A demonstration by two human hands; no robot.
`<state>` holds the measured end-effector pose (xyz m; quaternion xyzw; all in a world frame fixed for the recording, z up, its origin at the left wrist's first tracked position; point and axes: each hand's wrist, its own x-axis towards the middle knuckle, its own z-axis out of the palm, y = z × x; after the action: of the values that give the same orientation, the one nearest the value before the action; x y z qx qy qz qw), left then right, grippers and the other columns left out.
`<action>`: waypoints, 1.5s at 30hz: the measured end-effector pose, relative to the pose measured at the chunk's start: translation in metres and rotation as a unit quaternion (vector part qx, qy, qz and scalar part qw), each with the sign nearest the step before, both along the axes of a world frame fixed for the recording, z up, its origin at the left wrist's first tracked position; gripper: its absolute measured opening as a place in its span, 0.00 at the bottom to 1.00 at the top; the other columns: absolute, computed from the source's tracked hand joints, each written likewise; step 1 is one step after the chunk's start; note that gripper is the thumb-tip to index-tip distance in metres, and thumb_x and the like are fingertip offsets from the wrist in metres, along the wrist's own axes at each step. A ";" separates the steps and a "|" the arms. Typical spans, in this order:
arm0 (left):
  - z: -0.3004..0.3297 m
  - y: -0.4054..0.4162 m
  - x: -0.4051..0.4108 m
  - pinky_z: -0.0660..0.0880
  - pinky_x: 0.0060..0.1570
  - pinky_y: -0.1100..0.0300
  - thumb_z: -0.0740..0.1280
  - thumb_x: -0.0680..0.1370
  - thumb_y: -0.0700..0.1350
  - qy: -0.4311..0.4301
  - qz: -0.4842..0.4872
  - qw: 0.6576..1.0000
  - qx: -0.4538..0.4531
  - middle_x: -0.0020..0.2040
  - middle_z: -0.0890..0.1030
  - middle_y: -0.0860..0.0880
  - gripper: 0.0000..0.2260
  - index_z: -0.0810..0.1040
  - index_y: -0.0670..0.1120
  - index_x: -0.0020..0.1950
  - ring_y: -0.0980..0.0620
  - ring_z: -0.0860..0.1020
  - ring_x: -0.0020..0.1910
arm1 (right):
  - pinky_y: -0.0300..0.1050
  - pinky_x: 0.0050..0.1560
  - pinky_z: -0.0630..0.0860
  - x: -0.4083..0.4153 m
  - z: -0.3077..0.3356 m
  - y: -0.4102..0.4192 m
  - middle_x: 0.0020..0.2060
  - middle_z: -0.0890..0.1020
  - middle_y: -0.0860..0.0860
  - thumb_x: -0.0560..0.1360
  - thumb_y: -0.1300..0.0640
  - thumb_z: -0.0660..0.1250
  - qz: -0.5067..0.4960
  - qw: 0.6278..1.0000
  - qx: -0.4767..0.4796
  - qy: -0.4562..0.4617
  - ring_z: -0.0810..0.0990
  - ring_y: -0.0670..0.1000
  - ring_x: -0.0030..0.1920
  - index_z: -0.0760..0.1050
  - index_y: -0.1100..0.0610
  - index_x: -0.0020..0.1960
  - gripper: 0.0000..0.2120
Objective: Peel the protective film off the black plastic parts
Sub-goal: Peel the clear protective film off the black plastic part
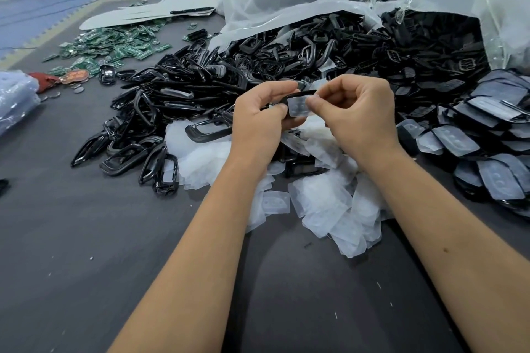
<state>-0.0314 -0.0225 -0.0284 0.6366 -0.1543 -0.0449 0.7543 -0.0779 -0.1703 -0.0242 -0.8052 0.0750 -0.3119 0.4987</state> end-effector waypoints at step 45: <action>-0.001 0.000 -0.005 0.84 0.52 0.49 0.66 0.78 0.29 -0.078 0.020 0.995 0.052 0.52 0.86 0.44 0.13 0.84 0.41 0.56 0.46 0.87 0.47 | 0.43 0.30 0.81 -0.004 0.002 -0.005 0.35 0.86 0.55 0.74 0.63 0.79 0.086 0.985 0.144 0.029 0.87 0.53 0.34 0.81 0.59 0.42 0.07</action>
<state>-0.0360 -0.0230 -0.0294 0.6795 -0.1976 0.0116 0.7064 -0.0823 -0.1755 -0.0222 -0.7372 0.0644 -0.2300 0.6321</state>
